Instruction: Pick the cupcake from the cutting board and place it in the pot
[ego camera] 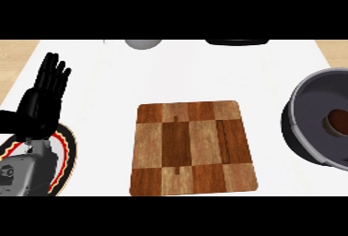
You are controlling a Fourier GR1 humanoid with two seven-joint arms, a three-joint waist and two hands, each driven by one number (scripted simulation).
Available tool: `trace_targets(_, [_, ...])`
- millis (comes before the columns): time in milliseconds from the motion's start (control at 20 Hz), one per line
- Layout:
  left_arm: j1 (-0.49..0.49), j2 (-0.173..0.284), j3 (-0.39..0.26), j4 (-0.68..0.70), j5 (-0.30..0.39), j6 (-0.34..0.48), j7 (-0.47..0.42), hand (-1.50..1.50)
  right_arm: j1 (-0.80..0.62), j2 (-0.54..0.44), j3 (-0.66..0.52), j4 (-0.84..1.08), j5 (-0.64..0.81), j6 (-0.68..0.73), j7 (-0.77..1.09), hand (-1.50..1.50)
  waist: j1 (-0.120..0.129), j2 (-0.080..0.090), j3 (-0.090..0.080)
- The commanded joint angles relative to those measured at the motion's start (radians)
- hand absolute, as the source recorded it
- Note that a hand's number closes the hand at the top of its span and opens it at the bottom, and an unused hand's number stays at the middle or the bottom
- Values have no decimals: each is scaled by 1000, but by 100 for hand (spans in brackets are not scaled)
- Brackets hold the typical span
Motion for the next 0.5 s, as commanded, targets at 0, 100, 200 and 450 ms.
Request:
trace_targets(0, [-35, 14, 26, 49, 10, -15, -14, 0, 123, -4, -101, -40, -136, 93, -76, -150, -8, 0, 0])
trace_targets(100, [-21, -33, -25, 50, -34, 8, -37, 0, 99, -33, -99, 92, -128, 82, -153, -150, 2, 2, 0])
trace_targets(200, [38, -55, -30, 46, -48, 10, -97, 0, 124, -13, -109, 45, -169, 104, -134, -150, 3, 1, 0])
trace_targets(450, [-43, -11, -12, -14, -28, 15, 58, 0, 257, -32, -203, 18, -261, 222, -167, -150, 0, 0, 0])
